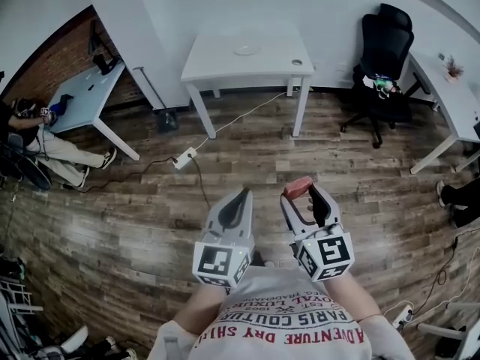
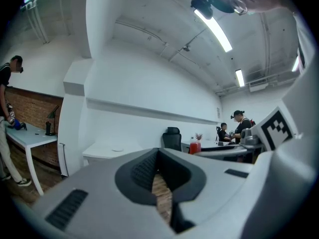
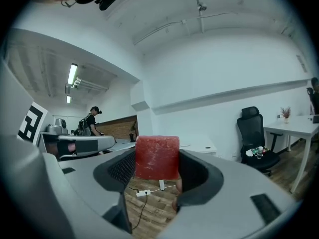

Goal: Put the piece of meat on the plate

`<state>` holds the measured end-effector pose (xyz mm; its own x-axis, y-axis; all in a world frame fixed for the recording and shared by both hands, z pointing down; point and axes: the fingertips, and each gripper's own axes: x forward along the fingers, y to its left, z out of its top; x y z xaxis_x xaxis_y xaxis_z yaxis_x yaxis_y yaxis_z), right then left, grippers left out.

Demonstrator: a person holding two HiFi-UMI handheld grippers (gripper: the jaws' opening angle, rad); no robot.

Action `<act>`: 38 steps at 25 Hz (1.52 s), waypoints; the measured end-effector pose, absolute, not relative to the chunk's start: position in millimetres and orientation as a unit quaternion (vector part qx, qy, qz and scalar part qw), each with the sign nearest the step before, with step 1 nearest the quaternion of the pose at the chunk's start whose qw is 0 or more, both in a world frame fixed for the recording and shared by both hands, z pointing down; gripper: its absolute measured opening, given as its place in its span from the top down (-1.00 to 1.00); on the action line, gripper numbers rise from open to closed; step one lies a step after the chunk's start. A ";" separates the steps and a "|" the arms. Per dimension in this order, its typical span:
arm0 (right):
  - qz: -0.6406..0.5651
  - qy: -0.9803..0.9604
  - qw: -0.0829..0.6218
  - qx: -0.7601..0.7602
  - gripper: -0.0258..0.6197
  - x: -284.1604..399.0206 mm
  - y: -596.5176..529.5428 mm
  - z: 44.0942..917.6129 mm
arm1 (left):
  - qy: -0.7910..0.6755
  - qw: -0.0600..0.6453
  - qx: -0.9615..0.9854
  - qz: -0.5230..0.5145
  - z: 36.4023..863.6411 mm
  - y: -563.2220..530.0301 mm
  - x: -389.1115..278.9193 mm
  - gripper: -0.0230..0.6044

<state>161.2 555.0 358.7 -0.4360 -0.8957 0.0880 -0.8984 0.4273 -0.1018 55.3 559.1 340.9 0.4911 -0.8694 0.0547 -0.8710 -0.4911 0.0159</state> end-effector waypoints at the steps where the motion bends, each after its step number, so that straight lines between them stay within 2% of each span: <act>1: 0.066 -0.846 0.009 0.530 0.07 161.7 552.7 358.6 | -0.504 0.021 0.863 0.021 342.0 556.5 55.1 0.93; 14: 0.070 -0.840 0.022 0.538 0.07 148.8 491.5 371.6 | -0.496 0.041 0.867 0.026 361.2 491.3 36.5 0.93; 38: 0.070 -0.815 0.038 0.574 0.07 21.5 230.7 357.6 | -0.470 0.063 0.880 0.017 355.6 213.3 -103.7 0.93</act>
<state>21.5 230.7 357.6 -0.3379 -0.9303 0.1427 -0.9410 0.3311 -0.0696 -103.7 213.3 355.6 0.5572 -0.8257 0.0881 -0.8298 -0.5500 0.0944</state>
